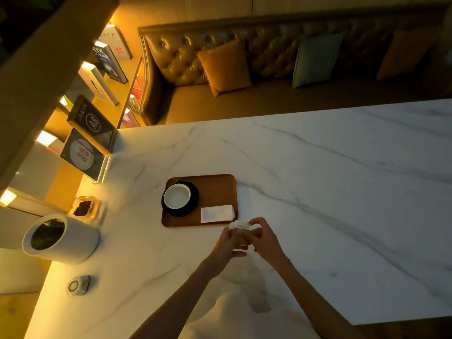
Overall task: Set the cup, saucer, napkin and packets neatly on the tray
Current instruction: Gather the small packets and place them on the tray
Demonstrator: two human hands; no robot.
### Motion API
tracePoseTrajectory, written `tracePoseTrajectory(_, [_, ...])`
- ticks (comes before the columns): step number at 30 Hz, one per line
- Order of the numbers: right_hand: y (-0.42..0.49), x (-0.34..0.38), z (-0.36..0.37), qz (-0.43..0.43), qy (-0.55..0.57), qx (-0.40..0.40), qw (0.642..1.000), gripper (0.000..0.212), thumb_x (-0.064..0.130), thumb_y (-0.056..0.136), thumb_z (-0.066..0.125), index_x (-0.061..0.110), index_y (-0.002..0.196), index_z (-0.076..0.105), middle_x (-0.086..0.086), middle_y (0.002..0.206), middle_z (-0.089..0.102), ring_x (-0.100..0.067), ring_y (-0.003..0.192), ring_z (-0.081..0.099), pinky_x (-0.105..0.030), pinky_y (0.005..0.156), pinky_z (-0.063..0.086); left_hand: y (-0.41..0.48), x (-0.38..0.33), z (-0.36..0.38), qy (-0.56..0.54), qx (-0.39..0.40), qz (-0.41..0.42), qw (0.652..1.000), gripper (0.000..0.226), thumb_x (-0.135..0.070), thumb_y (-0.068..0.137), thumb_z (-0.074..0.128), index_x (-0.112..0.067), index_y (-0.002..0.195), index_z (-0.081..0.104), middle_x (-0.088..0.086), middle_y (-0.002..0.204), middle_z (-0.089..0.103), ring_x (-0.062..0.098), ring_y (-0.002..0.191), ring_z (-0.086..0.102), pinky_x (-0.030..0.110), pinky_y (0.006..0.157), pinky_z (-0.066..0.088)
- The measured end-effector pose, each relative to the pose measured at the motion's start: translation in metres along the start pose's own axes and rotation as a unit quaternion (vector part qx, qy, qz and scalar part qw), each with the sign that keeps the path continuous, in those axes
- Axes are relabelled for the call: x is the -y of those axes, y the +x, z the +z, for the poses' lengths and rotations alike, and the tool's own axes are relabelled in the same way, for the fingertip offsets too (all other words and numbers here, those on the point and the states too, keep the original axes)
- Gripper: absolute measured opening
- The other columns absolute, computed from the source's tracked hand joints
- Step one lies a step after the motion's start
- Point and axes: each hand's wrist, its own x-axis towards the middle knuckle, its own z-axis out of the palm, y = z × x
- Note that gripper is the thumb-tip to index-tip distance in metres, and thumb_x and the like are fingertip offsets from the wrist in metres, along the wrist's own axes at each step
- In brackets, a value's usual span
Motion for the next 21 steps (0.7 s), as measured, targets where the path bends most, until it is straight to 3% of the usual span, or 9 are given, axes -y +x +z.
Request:
tracePoseTrajectory(4, [-0.005, 0.007, -0.005, -0.028, -0.061, 0.003, 0.998, 0.021, 0.029, 0.088, 0.065, 0.025, 0.105, 0.053, 0.002, 0.075, 0.072, -0.011, 0.063, 0.07, -0.02, 0.053, 0.05, -0.006, -0.003, 0.0, 0.032, 0.028, 0.043, 0.998, 0.039, -0.031, 0.096, 0.057, -0.019, 0.13, 0.043, 0.009, 0.115, 0.066, 0.02, 0.093, 0.068, 0.033, 0.081, 0.059])
tracePoseTrajectory(8, [-0.005, 0.013, -0.012, -0.035, -0.077, -0.001, 0.996, 0.011, 0.031, 0.093, 0.058, 0.022, 0.099, 0.058, -0.003, 0.079, 0.073, -0.02, 0.07, 0.071, -0.034, 0.059, 0.057, -0.009, -0.011, -0.003, 0.05, 0.034, 0.057, 0.997, 0.03, -0.016, 0.1, 0.049, -0.015, 0.13, 0.045, 0.014, 0.118, 0.062, 0.022, 0.092, 0.067, 0.034, 0.079, 0.059])
tracePoseTrajectory(15, [-0.004, 0.024, -0.013, -0.04, -0.004, -0.035, 0.999, 0.016, 0.021, 0.09, 0.064, 0.009, 0.098, 0.058, -0.008, 0.089, 0.067, -0.016, 0.068, 0.067, -0.023, 0.051, 0.054, -0.013, -0.028, 0.0, 0.054, 0.052, 0.059, 0.995, 0.03, -0.011, 0.1, 0.046, -0.007, 0.129, 0.045, 0.02, 0.115, 0.061, 0.022, 0.086, 0.065, 0.034, 0.076, 0.058])
tracePoseTrajectory(21, [-0.006, 0.025, -0.01, -0.033, 0.011, -0.042, 0.999, 0.017, 0.021, 0.09, 0.063, 0.014, 0.102, 0.053, -0.011, 0.099, 0.065, -0.014, 0.071, 0.065, -0.022, 0.054, 0.053, -0.014, -0.029, 0.004, 0.057, 0.019, 0.062, 0.996, 0.026, -0.018, 0.102, 0.04, -0.009, 0.127, 0.043, 0.018, 0.113, 0.062, 0.021, 0.082, 0.066, 0.033, 0.073, 0.059])
